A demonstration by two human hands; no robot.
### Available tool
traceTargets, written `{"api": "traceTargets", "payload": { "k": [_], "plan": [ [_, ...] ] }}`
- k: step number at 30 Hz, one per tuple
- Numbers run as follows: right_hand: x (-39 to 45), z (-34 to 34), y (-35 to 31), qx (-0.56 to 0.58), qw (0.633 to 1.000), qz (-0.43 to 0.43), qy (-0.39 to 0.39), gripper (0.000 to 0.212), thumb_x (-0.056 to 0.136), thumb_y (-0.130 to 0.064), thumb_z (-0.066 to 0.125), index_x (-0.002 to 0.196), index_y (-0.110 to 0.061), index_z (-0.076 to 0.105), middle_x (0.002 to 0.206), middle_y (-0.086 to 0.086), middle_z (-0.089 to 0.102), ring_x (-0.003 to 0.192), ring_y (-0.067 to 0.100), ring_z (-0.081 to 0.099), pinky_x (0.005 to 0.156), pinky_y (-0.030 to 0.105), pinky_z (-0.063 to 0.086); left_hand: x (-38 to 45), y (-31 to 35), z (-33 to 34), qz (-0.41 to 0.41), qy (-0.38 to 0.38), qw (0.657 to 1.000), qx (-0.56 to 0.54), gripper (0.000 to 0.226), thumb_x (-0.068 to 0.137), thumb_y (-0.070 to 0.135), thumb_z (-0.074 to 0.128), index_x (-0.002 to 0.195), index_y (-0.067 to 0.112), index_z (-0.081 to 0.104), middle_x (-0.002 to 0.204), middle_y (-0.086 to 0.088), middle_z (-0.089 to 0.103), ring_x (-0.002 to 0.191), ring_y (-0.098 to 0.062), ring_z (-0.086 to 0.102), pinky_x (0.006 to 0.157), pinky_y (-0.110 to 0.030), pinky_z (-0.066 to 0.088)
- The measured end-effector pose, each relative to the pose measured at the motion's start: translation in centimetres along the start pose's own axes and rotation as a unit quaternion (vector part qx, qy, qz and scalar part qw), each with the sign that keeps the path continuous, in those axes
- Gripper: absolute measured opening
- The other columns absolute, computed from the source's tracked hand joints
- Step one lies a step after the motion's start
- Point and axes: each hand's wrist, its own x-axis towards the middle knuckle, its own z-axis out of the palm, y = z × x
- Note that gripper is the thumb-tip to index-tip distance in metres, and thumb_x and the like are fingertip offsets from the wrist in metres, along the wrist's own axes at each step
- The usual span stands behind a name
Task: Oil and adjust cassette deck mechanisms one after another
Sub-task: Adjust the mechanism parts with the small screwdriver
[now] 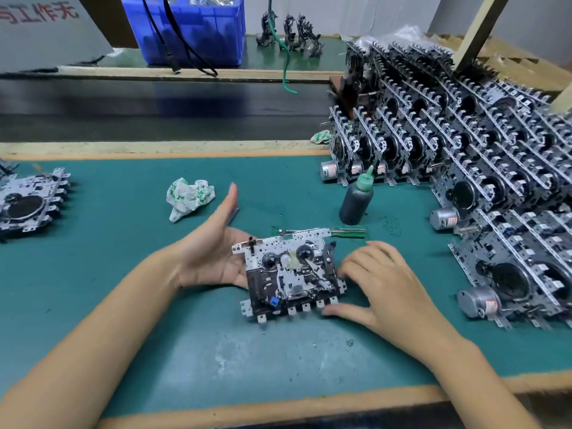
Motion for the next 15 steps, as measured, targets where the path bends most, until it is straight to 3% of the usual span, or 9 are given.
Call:
{"api": "traceTargets", "payload": {
  "k": [2,3,4,6,7,8,12,15],
  "plan": [
    [-0.5,0.3,0.1,0.015,1.000,0.021,0.006,0.056,0.077,-0.067,0.047,0.079,-0.013,0.062,0.082,-0.004,0.059,0.080,0.020,0.058,0.096,0.031,0.033,-0.4,-0.4,0.3,0.046,0.041,0.998,0.020,0.096,0.065,0.080,0.037,0.103,-0.001,0.071,0.100,-0.018,0.071,0.083,-0.026,0.071,0.067,-0.031,0.058],
    [-0.6,0.4,0.1,0.018,0.999,0.027,0.009,0.055,0.078,-0.066,0.047,0.079,-0.013,0.061,0.082,-0.004,0.058,0.080,0.020,0.057,0.095,0.030,0.033,-0.8,-1.0,0.8,0.086,0.110,0.987,0.085,0.085,0.064,0.077,0.043,0.096,0.003,0.071,0.083,-0.011,0.073,0.069,-0.022,0.070,0.059,-0.027,0.056],
    [-0.6,0.5,0.1,0.019,0.999,0.031,0.012,0.053,0.080,-0.064,0.048,0.079,-0.013,0.061,0.083,-0.003,0.058,0.079,0.021,0.057,0.093,0.029,0.033,-1.2,-1.7,1.5,0.124,0.211,0.950,0.194,0.073,0.065,0.077,0.046,0.085,0.011,0.069,0.064,0.001,0.069,0.056,-0.014,0.064,0.052,-0.025,0.052],
    [-0.4,0.8,-0.1,0.015,0.999,0.035,0.017,0.050,0.081,-0.060,0.049,0.079,-0.011,0.060,0.081,-0.001,0.056,0.077,0.022,0.055,0.089,0.028,0.033,-2.2,-3.7,2.8,0.173,0.358,0.805,0.440,0.067,0.070,0.087,0.036,0.069,0.025,0.061,0.050,0.011,0.057,0.047,-0.006,0.052,0.048,-0.028,0.041],
    [-0.3,0.9,-0.2,0.013,0.999,0.035,0.020,0.049,0.082,-0.058,0.049,0.078,-0.010,0.059,0.080,0.000,0.056,0.076,0.023,0.054,0.087,0.029,0.034,-2.8,-4.7,3.4,0.172,0.379,0.741,0.528,0.072,0.067,0.091,0.025,0.068,0.026,0.057,0.051,0.012,0.055,0.051,-0.007,0.050,0.049,-0.028,0.037],
    [-0.2,1.0,-0.3,0.010,0.999,0.035,0.022,0.049,0.081,-0.057,0.050,0.076,-0.009,0.059,0.078,0.001,0.055,0.074,0.024,0.053,0.085,0.029,0.034,-3.2,-5.6,4.0,0.163,0.382,0.701,0.580,0.076,0.063,0.093,0.019,0.068,0.025,0.054,0.052,0.009,0.053,0.053,-0.008,0.050,0.049,-0.028,0.035],
    [0.1,1.2,-0.6,-0.011,0.998,0.025,0.056,0.050,0.079,-0.057,0.051,0.068,-0.009,0.058,0.069,0.001,0.054,0.067,0.024,0.052,0.078,0.029,0.036,-3.1,-6.6,4.8,0.149,0.405,0.634,0.642,0.069,0.052,0.092,0.016,0.074,0.036,0.050,0.058,0.012,0.052,0.072,-0.012,0.061,0.054,-0.028,0.037],
    [0.0,1.4,-0.9,-0.029,0.996,0.019,0.081,0.050,0.081,-0.056,0.051,0.064,-0.009,0.057,0.064,0.002,0.052,0.062,0.024,0.051,0.073,0.030,0.036,-2.7,-6.6,4.4,0.187,0.412,0.605,0.655,0.071,0.051,0.092,0.025,0.068,0.029,0.052,0.054,0.004,0.057,0.063,-0.016,0.062,0.055,-0.032,0.043]
  ]
}}
